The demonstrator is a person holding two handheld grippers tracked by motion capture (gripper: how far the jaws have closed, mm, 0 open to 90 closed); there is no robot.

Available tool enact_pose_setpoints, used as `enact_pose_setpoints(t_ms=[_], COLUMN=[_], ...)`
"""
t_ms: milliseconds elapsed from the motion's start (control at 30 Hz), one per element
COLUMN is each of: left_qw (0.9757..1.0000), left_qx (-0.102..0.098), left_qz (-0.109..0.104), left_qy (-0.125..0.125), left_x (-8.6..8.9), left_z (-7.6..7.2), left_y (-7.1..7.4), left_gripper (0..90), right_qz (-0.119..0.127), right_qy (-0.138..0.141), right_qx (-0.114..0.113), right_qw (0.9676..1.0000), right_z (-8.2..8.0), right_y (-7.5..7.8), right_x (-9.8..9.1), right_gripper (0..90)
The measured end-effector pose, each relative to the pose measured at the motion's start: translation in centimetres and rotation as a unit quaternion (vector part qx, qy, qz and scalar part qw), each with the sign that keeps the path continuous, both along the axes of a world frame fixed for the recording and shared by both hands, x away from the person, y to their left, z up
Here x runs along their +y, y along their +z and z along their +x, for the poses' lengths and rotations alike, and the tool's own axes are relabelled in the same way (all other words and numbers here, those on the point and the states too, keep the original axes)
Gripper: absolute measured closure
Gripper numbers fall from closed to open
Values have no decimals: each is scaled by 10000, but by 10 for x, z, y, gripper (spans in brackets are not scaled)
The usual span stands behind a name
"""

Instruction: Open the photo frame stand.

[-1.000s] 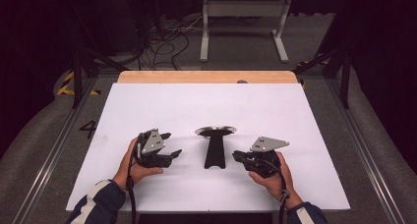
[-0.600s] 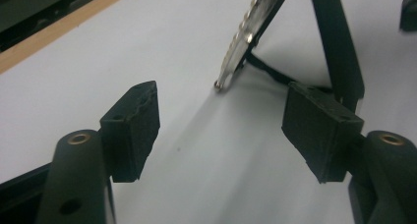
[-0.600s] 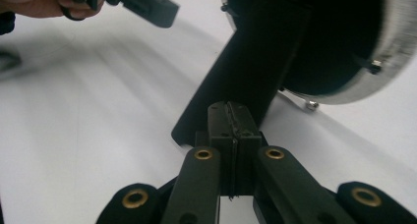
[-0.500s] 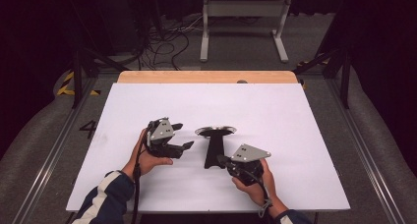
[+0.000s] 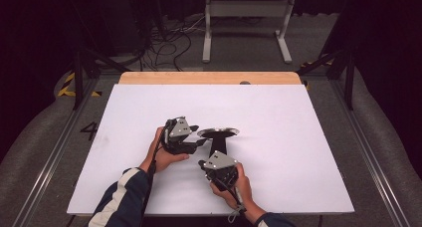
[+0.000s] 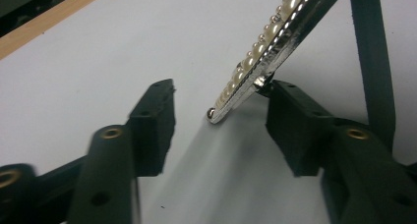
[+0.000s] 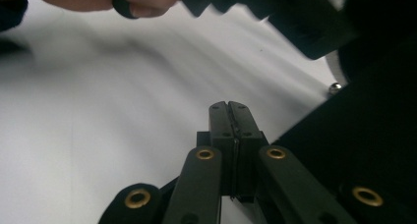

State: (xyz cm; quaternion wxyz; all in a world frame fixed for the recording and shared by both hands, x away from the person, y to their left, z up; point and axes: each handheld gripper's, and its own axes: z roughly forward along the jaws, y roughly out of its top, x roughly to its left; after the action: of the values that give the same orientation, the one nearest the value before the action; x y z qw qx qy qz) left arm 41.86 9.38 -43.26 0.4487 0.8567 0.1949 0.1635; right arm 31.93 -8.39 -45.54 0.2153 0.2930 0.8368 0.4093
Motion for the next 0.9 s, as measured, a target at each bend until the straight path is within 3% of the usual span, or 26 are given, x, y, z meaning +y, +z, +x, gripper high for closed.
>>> enact_pose_setpoints(t_ms=[33, 67, 133, 200, 400, 500, 600, 767, 900], left_qw=[10000, 9999, 9997, 9996, 9992, 9991, 9992, 9993, 9995], left_qx=[29, 38, -8, -121, -256, -297, -300, -306, -321], left_qz=[-50, -77, -96, 11, 200, 259, 218, 174, -19], left_qy=[-15, -135, -233, -258, -220, -154, -160, -145, -34], left_x=[1, 3, 3, 2, 0, 2, 5, 6, 4], left_z=[0, 1, -2, -4, -7, -11, -12, -13, -11], left_y=[0, 0, 0, 1, 3, 4, 4, 3, 2], left_gripper=[511, 608, 674, 720, 740, 759, 782, 783, 676], right_qz=[0, -74, -131, -61, -174, -133, -126, -133, -146], right_qy=[0, -39, -67, -22, -87, -160, -305, -338, -342], right_qx=[0, 12, 1, 99, -4, 50, 187, 203, 225], right_qw=[10000, 10000, 9999, 9999, 9998, 9998, 9993, 9991, 9991], right_z=[0, 1, 1, 1, -1, 1, 5, 5, 5], right_y=[0, -3, -4, -5, -5, -4, -6, -5, -6], right_x=[0, 6, 9, 11, 15, 12, 7, 3, 3], right_gripper=[900, 900, 900, 900, 900, 900, 900, 900, 900])
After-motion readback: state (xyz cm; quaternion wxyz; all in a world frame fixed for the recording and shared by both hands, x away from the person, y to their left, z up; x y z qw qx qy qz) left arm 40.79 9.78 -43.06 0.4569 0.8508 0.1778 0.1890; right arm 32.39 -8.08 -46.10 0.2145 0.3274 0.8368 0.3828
